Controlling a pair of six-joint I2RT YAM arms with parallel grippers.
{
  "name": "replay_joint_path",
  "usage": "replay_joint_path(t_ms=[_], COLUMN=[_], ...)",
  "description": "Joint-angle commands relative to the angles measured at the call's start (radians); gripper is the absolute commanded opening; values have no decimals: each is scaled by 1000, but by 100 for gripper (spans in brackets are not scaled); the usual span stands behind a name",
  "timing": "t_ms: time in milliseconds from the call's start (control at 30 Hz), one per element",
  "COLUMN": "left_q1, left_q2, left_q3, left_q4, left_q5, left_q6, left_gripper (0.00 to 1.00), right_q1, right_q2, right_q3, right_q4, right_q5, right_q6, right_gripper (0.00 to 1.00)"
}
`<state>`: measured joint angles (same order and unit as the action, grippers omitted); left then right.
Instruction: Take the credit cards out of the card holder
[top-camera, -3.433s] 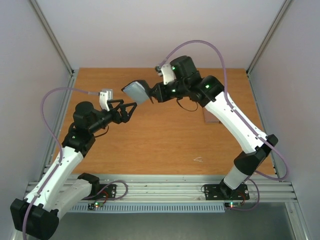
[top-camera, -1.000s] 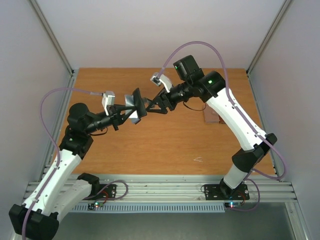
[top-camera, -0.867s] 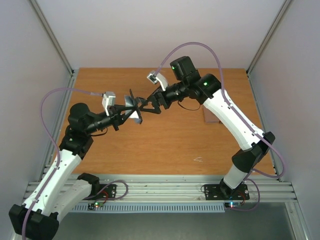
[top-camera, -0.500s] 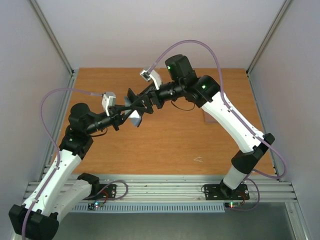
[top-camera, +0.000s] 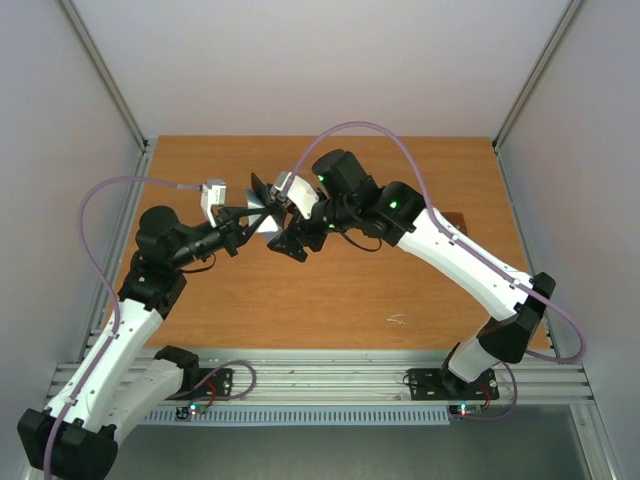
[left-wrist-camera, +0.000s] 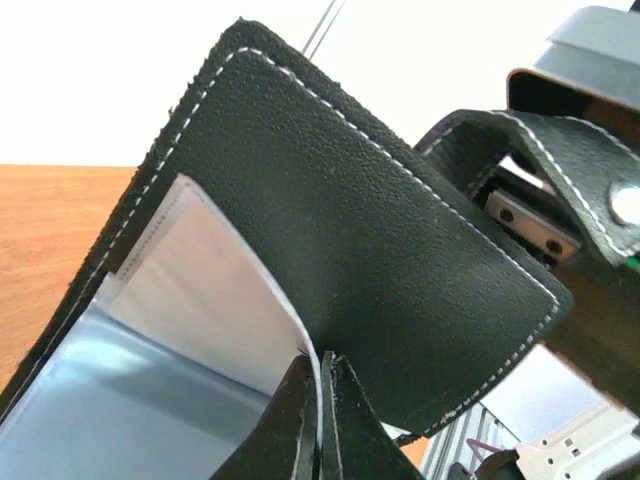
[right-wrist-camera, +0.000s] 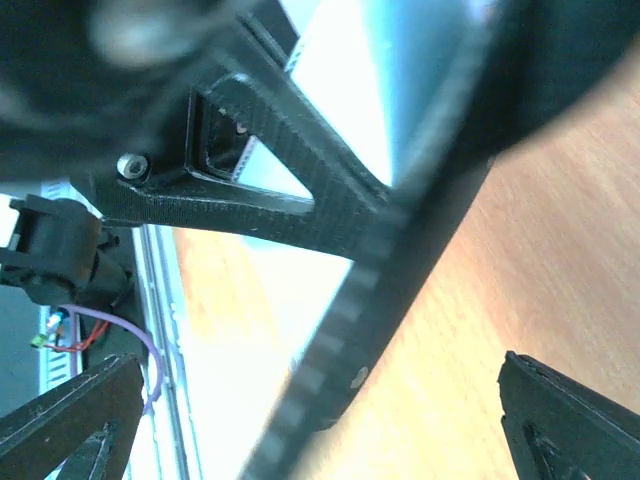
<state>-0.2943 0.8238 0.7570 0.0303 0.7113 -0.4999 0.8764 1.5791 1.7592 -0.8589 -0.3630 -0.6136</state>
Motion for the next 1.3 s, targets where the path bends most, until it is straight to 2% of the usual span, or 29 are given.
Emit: replay_joint_path(t_ms=[0,67,133,200,367,500,533,567,600,667,700,733,767,900,1033,1133,1267], left_q1=[-3,-4,-4,-3,-4,-3,-3,-4,-3,-4,-1,1,5,28,43,42,27], left_q2=[1,5,5,5,4,1,1,0,-1,-3,-6,-10,-15,-34,-41,-37,-22], left_q3=[45,48,45,45,47,48,50,52,55,64,70,78,85,110,99,91,116], left_q4=[98,106,109,108,116,137,146,152,158,173,177,183,185,179,156,186,278], left_q5=[4,9,9,8,16,25,24,20,13,3,1,-1,-10,-68,-58,8,110], left_q6=[-52,-59,-63,-65,-66,-70,-73,-74,-76,-74,-70,-65,-62,-77,-94,-107,-130], left_gripper=[0,0,0,0,0,0,0,3,17,57,71,79,82,82,78,79,89], right_q1=[32,32,33,32,32,27,22,13,-9,-56,-87,-121,-154,-279,-290,-284,-257], right_q2=[22,33,39,36,48,49,44,38,30,5,-10,-31,-51,-143,-183,-195,-189], right_q3=[-35,-41,-46,-51,-57,-54,-56,-57,-62,-70,-76,-85,-97,-159,-141,-154,-152], right_q4=[93,114,138,175,192,180,179,182,186,207,224,249,282,482,647,757,767], right_q5=[94,128,142,130,146,146,147,139,122,59,17,-31,-79,-306,-478,-533,-548], right_q6=[-49,-32,-18,7,37,53,64,80,102,164,198,238,278,449,537,600,581], right_gripper=[96,91,82,67,40,6,2,1,1,1,1,1,1,1,1,1,1])
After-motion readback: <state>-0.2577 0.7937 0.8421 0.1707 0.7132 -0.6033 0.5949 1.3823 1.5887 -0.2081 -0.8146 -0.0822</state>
